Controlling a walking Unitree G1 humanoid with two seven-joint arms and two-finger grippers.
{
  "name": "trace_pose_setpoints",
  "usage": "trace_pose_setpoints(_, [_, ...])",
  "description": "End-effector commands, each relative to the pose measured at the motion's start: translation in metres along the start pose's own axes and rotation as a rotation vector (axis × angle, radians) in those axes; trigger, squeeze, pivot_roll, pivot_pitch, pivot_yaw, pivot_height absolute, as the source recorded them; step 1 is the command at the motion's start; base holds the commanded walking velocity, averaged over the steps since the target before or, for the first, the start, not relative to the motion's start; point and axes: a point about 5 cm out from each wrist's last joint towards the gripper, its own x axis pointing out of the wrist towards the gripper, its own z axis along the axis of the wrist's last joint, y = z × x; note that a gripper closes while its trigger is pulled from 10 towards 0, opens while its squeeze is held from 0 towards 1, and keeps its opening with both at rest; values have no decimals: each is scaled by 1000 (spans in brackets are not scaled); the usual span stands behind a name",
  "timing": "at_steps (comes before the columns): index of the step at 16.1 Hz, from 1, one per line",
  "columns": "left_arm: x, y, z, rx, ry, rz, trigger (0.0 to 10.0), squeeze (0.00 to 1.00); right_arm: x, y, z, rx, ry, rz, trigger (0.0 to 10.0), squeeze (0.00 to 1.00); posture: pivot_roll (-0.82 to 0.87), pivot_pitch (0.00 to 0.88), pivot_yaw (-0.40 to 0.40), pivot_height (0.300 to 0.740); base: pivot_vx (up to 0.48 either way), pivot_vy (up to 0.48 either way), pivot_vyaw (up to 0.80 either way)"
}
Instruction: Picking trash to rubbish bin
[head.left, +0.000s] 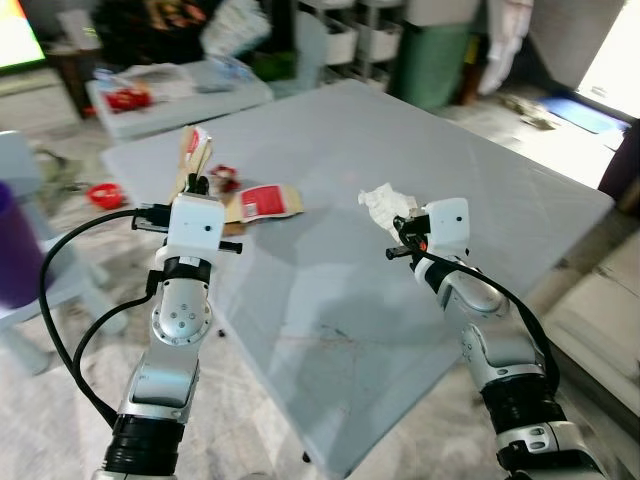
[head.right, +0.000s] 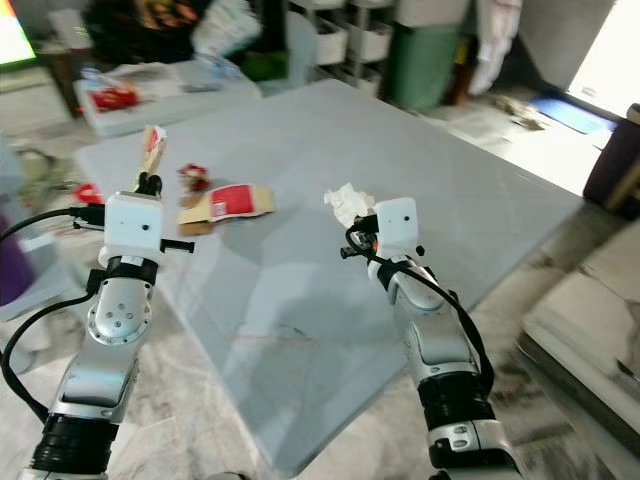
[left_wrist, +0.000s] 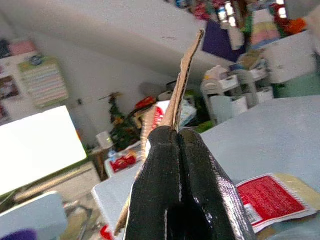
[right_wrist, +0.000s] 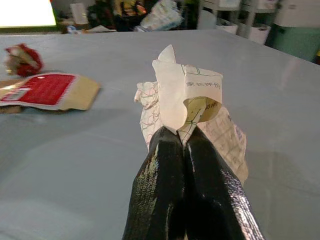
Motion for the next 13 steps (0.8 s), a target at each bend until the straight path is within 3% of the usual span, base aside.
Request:
trace_pose_setpoints(1, [2, -2, 0, -10, 8, -1, 0, 0, 0, -5, 5, -4, -20, -16, 0, 0, 74, 0, -52, 740, 0, 0, 0])
trace_pose_setpoints(13, [7, 4, 2, -108, 45, 38, 0, 0, 3, -9, 12, 7, -50, -36, 0, 0, 70, 0, -42, 740, 0, 0, 0])
